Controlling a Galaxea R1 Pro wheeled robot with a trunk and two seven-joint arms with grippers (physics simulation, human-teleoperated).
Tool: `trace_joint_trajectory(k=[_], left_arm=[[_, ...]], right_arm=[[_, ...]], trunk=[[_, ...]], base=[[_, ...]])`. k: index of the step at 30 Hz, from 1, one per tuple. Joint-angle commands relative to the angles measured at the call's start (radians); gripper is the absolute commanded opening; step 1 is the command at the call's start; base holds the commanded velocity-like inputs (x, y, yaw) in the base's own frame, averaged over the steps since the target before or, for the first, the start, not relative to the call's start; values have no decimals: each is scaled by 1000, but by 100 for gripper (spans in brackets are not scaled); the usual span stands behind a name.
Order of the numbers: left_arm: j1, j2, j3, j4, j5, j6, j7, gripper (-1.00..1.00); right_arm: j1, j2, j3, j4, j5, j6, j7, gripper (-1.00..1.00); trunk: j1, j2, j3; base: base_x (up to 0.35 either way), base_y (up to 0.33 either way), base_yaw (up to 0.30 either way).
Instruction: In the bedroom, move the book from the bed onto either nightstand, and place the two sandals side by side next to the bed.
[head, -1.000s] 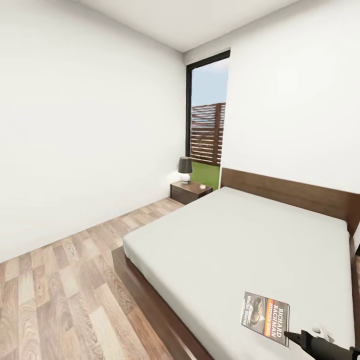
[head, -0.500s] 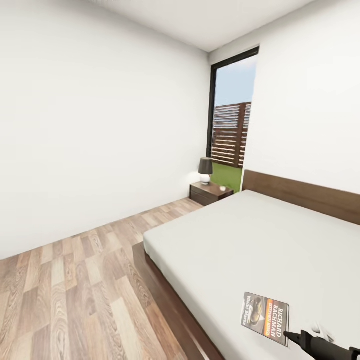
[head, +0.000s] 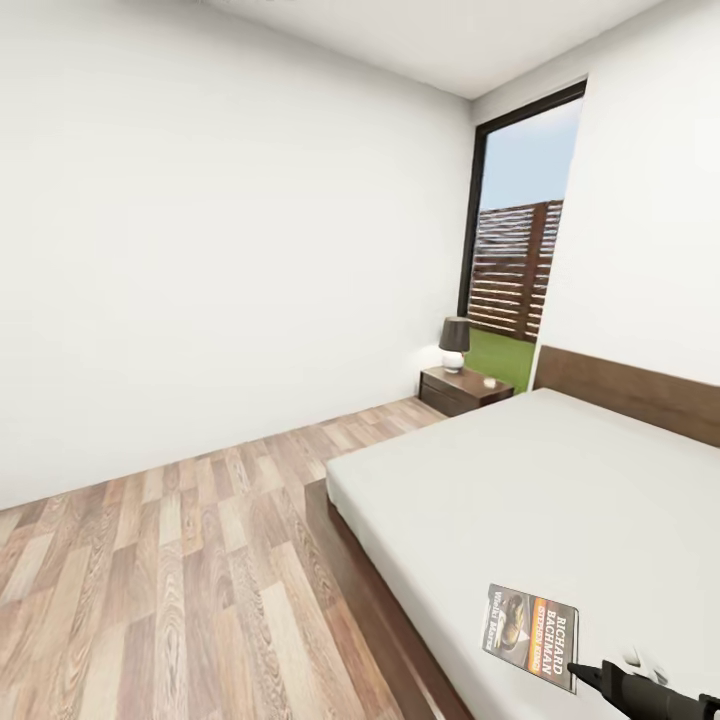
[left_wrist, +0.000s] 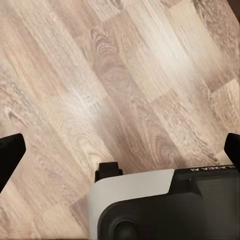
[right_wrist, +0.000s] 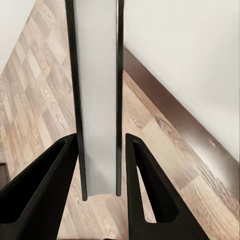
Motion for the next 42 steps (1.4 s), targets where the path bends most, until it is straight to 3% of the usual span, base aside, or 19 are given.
trace_joint_trajectory(k=[1,11,42], left_arm=[[-1,-1,9,1,-9,-3,-2,100],[-1,-19,10,1,-8,-3,-2,100],[-1,-20,10,1,-8,-3,-2,100]], right_arm=[[0,0,-5,-1,-7,10,1,-100],[0,0,-5,-1,-8,10,1,-100],[0,0,-5,-1,-7,7,1,-100]], trunk=[[0,-1,-1],[0,-1,-1],[0,-1,-1]], base=[[0,0,291],[0,0,291],[0,0,291]])
